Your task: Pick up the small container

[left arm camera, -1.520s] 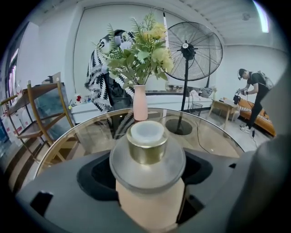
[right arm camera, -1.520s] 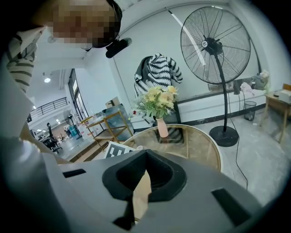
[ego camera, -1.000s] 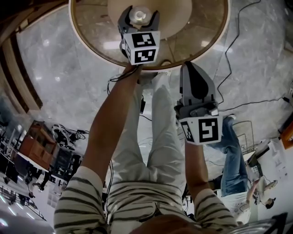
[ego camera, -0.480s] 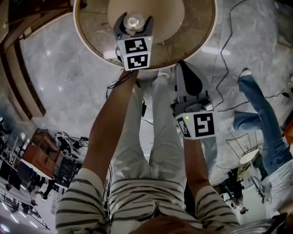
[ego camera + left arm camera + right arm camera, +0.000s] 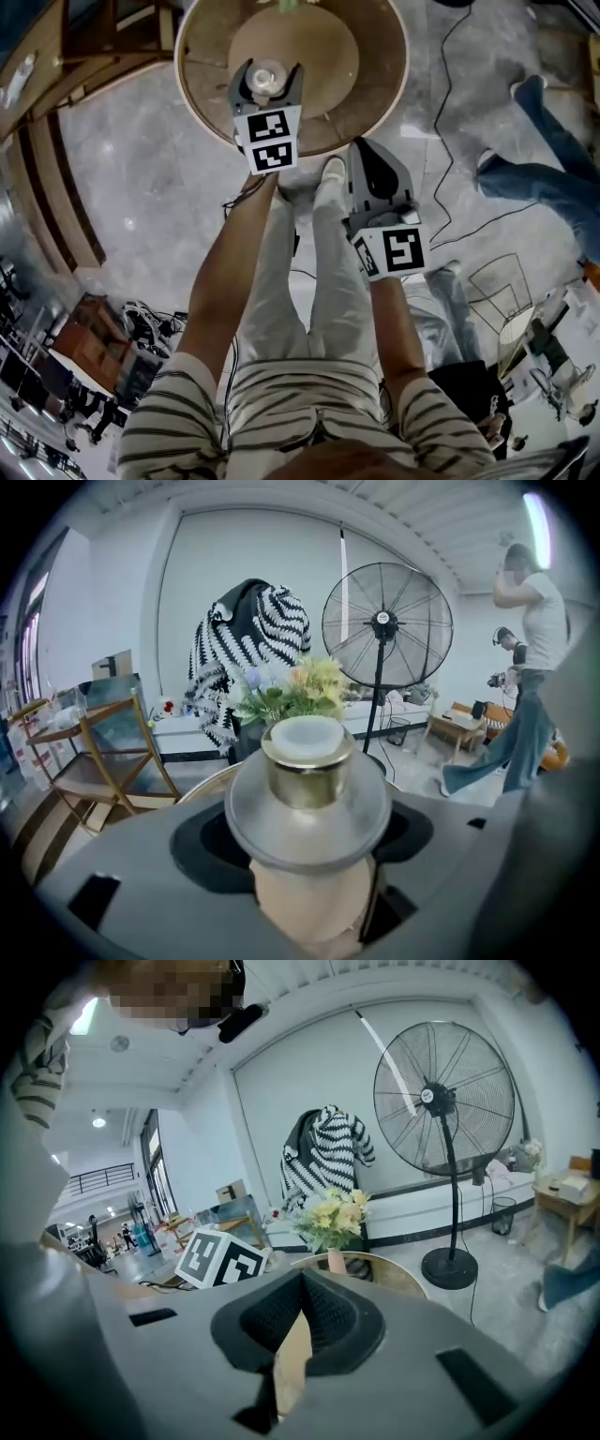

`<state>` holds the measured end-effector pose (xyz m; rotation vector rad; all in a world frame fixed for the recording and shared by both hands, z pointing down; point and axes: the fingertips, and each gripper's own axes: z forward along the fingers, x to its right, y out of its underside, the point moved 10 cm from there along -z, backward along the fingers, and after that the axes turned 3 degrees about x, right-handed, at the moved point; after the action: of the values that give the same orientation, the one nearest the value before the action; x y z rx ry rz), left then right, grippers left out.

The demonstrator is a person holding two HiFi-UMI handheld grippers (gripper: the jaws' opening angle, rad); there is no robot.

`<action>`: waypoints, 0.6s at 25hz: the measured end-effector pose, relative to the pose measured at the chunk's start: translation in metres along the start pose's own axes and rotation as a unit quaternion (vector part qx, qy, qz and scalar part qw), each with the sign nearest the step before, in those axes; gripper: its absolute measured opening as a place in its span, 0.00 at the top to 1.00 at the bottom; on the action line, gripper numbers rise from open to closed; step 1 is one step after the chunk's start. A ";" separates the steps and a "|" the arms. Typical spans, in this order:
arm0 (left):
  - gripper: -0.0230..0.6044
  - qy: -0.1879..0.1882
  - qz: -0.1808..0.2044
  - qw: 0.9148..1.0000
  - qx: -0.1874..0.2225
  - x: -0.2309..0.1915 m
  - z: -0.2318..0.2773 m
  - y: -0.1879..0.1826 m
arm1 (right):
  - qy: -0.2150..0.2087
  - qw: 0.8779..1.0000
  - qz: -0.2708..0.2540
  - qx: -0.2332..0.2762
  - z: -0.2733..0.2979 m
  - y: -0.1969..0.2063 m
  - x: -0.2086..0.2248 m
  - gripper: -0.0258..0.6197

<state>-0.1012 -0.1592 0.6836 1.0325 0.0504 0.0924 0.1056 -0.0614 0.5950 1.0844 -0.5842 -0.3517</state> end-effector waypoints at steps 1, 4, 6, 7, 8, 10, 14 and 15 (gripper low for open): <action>0.44 0.001 0.000 1.000 0.003 0.000 -0.007 -0.008 | 0.002 1.000 -0.002 0.002 -0.004 -0.006 -0.003 0.95; 0.44 0.003 0.003 1.000 0.012 0.000 -0.025 -0.032 | 0.009 1.000 -0.006 0.012 -0.012 -0.021 -0.009 0.95; 0.44 0.007 0.006 1.000 0.017 0.002 -0.038 -0.046 | 0.015 1.000 -0.006 0.019 -0.016 -0.032 -0.011 0.95; 0.44 0.009 0.006 1.000 0.019 0.002 -0.046 -0.054 | 0.018 1.000 -0.006 0.021 -0.020 -0.038 -0.013 0.95; 0.44 0.011 0.006 1.000 0.020 0.003 -0.055 -0.062 | 0.020 1.000 -0.006 0.023 -0.024 -0.045 -0.015 0.95; 0.44 0.015 0.005 1.000 0.021 0.004 -0.075 -0.076 | 0.021 0.999 -0.008 0.024 -0.033 -0.060 -0.021 0.95; 0.44 0.021 0.004 1.000 0.023 0.007 -0.115 -0.104 | 0.021 0.999 -0.014 0.030 -0.050 -0.089 -0.033 0.95; 0.44 0.022 0.005 0.999 0.025 0.008 -0.123 -0.112 | 0.021 0.999 -0.016 0.033 -0.053 -0.095 -0.035 0.95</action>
<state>-0.0983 -0.1106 0.5249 1.0809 0.0886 0.1240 0.1110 -0.0458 0.4817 1.1635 -0.5448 -0.3384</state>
